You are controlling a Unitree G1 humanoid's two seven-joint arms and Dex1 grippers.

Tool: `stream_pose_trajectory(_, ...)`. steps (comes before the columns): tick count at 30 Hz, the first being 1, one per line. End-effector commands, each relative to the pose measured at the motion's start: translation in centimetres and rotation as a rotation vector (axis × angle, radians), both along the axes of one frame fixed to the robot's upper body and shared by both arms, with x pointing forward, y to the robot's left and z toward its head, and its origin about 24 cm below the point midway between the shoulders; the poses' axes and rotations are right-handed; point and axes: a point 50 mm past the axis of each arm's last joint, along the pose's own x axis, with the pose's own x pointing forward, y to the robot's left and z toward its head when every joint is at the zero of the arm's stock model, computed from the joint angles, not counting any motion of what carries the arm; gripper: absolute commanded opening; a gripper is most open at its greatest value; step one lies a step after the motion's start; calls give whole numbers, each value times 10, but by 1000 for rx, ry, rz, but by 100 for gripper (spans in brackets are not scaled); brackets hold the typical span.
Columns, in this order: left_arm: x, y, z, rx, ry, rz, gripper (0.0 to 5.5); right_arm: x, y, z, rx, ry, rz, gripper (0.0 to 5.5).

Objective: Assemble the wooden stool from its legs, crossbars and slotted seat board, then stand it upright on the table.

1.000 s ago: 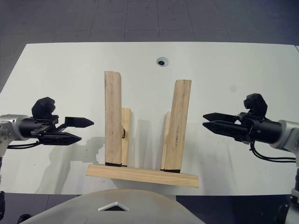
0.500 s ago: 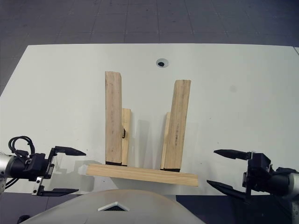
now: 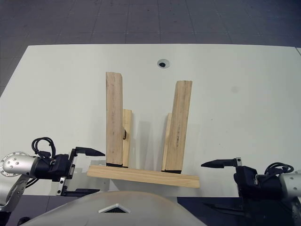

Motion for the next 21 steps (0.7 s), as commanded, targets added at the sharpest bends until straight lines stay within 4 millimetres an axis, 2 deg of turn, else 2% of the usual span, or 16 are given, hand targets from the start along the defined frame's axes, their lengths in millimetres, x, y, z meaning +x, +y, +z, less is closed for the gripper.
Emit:
stream_pose_trajectory(1,7,-10,3,-1,-29,2,548,5,16,1,40,-29,24,550)
stream_pose_trajectory(9,13,-33,3,-44,-72,-20,548,19,40,-1,84,-86,65,550)
stream_pose_trajectory(11,10,-35,4,-48,-63,-46,550,22,40,-3,89,-83,53,512)
stream_pose_trajectory(16,6,-32,6,-31,-55,-82,446,23,40,-6,88,-75,38,398)
stream_pose_trajectory(21,7,-31,5,-27,-57,-63,365,29,42,-4,103,-72,13,304)
